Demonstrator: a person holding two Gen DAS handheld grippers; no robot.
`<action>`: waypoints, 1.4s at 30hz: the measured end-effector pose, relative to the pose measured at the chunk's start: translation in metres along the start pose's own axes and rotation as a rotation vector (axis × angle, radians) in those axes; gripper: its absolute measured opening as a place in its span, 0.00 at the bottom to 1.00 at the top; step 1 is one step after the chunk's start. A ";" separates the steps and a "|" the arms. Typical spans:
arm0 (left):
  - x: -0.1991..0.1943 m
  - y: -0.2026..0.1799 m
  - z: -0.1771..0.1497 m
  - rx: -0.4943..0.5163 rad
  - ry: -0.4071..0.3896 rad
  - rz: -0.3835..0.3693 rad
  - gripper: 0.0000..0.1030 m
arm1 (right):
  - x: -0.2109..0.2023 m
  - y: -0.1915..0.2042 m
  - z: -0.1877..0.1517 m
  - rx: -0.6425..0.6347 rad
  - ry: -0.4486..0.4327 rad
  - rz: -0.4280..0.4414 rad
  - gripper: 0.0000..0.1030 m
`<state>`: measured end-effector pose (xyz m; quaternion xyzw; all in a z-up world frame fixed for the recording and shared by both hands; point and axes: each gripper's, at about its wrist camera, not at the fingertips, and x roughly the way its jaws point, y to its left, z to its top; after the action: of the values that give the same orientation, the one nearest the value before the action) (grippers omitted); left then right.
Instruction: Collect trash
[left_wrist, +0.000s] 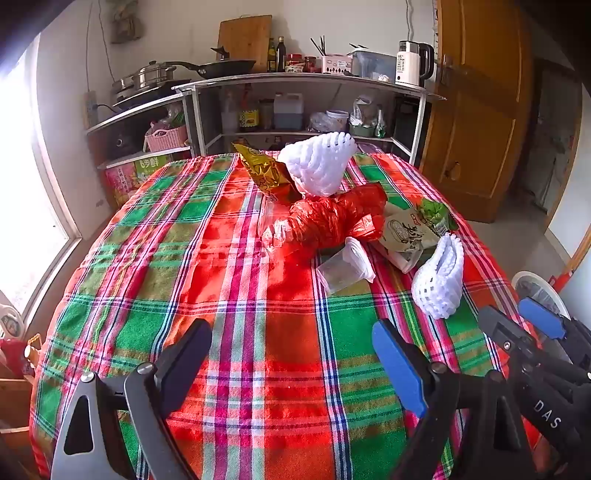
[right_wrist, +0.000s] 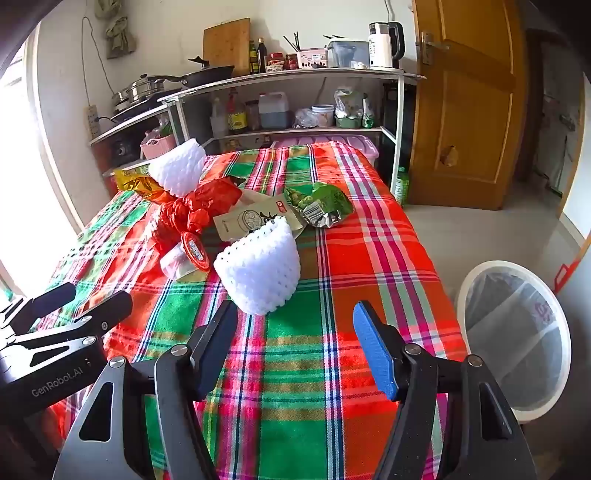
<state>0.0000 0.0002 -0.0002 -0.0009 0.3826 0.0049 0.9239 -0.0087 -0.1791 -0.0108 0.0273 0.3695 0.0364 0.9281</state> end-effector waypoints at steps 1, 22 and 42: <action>0.000 0.000 0.000 -0.002 0.001 0.006 0.87 | 0.000 0.000 0.000 0.002 -0.001 0.000 0.64; -0.005 -0.002 0.000 -0.002 -0.002 -0.009 0.87 | -0.004 -0.003 -0.001 0.010 -0.019 0.005 0.64; -0.007 0.000 0.001 -0.008 0.003 -0.010 0.87 | -0.004 -0.001 0.000 0.013 -0.018 0.005 0.64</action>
<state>-0.0044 -0.0003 0.0053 -0.0065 0.3838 0.0016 0.9234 -0.0119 -0.1805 -0.0085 0.0346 0.3612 0.0362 0.9312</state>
